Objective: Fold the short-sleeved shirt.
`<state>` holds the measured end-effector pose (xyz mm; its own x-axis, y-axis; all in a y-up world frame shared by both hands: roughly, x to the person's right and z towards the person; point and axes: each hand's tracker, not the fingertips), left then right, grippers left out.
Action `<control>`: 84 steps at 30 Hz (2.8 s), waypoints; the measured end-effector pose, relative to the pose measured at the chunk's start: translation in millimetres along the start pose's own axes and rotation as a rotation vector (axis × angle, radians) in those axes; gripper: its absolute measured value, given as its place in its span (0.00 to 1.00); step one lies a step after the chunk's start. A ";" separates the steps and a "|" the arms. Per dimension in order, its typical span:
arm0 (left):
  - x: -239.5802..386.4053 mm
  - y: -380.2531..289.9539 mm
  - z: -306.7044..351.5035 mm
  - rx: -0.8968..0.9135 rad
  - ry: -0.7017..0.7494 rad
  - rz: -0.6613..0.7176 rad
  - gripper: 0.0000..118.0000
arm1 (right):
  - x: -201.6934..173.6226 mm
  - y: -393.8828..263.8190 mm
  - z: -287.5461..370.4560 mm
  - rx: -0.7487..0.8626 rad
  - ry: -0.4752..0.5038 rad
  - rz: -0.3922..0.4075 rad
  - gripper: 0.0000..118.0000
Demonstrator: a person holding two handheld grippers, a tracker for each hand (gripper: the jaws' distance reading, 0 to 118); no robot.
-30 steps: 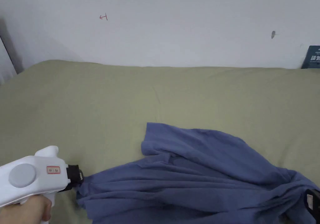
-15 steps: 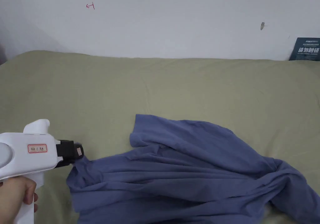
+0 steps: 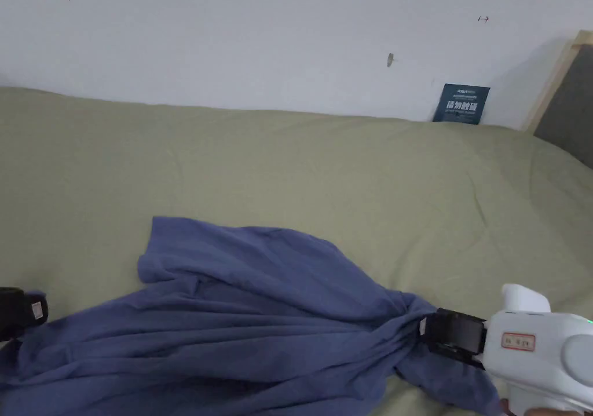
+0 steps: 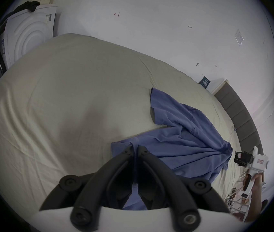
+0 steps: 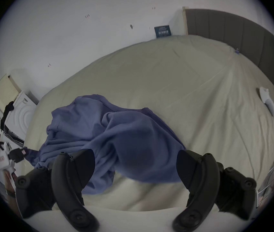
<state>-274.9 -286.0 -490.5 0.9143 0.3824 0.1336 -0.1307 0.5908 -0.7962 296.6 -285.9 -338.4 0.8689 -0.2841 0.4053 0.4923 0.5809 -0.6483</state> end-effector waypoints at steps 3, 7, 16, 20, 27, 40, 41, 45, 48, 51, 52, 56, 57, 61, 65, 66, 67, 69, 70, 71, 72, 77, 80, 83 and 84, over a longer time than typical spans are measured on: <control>-3.9 -2.5 -3.2 -0.010 -0.008 0.026 0.02 | -4.7 18.5 -22.7 -0.088 -0.048 -0.093 0.88; -2.5 -3.8 -3.9 -0.025 0.004 0.004 0.02 | -9.2 32.1 -40.6 -0.132 0.046 -0.193 0.88; -5.4 -4.0 -15.0 -0.010 -0.070 0.057 0.02 | -30.4 27.0 -71.2 -0.170 -0.050 -0.105 0.11; 1.8 7.2 -8.0 0.064 -0.104 0.044 0.02 | -55.1 34.3 -40.1 0.012 0.016 -0.053 0.11; 18.7 72.5 11.7 0.148 -0.123 0.020 0.02 | -131.3 89.8 -10.2 0.143 0.126 0.098 0.11; 75.1 253.0 38.5 0.331 0.073 -0.184 0.02 | -266.1 223.3 -14.5 0.420 0.152 0.361 0.11; 79.6 264.0 44.1 0.355 0.083 -0.175 0.02 | -274.3 236.7 -11.4 0.445 0.160 0.347 0.11; 90.4 301.3 68.8 0.458 0.083 -0.179 0.02 | -289.9 274.6 -1.4 0.546 0.199 0.308 0.11; 96.3 308.4 77.8 0.481 0.098 -0.248 0.02 | -287.5 285.7 -4.5 0.562 0.178 0.312 0.11; 108.0 260.8 91.5 0.489 0.077 -0.285 0.02 | -270.4 282.6 -17.6 0.554 0.180 0.306 0.11; 105.8 249.2 89.8 0.487 0.070 -0.289 0.02 | -262.6 276.5 -22.7 0.549 0.176 0.304 0.11; 82.3 197.7 72.8 0.404 0.036 -0.302 0.02 | -217.8 234.9 -42.6 0.472 0.172 0.304 0.11; 76.0 178.3 70.1 0.370 0.017 -0.293 0.02 | -203.4 222.4 -46.6 0.454 0.175 0.305 0.11; 30.4 131.8 50.3 0.271 -0.011 -0.253 0.02 | -148.9 167.5 -51.2 0.359 0.166 0.262 0.11; 6.7 71.2 48.6 0.207 -0.011 -0.221 0.02 | -108.4 125.7 -53.1 0.287 0.146 0.207 0.11; 2.2 58.4 48.5 0.187 -0.006 -0.204 0.02 | -101.1 117.7 -53.7 0.270 0.146 0.206 0.11; -2.9 48.8 45.8 0.151 -0.021 -0.179 0.02 | -96.9 111.3 -54.2 0.252 0.143 0.206 0.11; -12.4 33.2 41.0 0.154 0.001 -0.191 0.02 | -88.4 98.7 -55.8 0.227 0.125 0.214 0.11; -13.7 21.6 42.0 0.140 0.011 -0.185 0.02 | -84.2 93.8 -56.8 0.199 0.123 0.221 0.11; -18.0 13.2 39.5 0.133 0.022 -0.173 0.02 | -80.2 88.8 -57.3 0.173 0.116 0.225 0.11; -23.4 6.1 36.3 0.118 0.014 -0.151 0.02 | -77.7 81.8 -58.3 0.159 0.103 0.244 0.11; -35.7 -34.7 26.6 0.056 0.039 -0.106 0.02 | -67.4 54.9 -64.4 0.073 0.047 0.302 0.11; -46.4 -56.0 21.8 0.022 0.045 -0.100 0.02 | -56.9 53.6 -74.8 0.051 0.047 0.278 0.11; -62.2 -68.6 19.8 0.003 0.051 -0.054 0.02 | -50.1 54.2 -80.1 0.017 0.030 0.270 0.11; -67.2 -71.6 18.5 -0.006 0.035 -0.041 0.02 | -48.1 54.5 -81.8 0.010 0.023 0.269 0.11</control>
<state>-334.0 -340.8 -431.6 0.9316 0.3328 0.1460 -0.0902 0.6010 -0.7942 285.7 -302.9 -446.0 0.9694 -0.1358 0.2044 0.2431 0.6454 -0.7241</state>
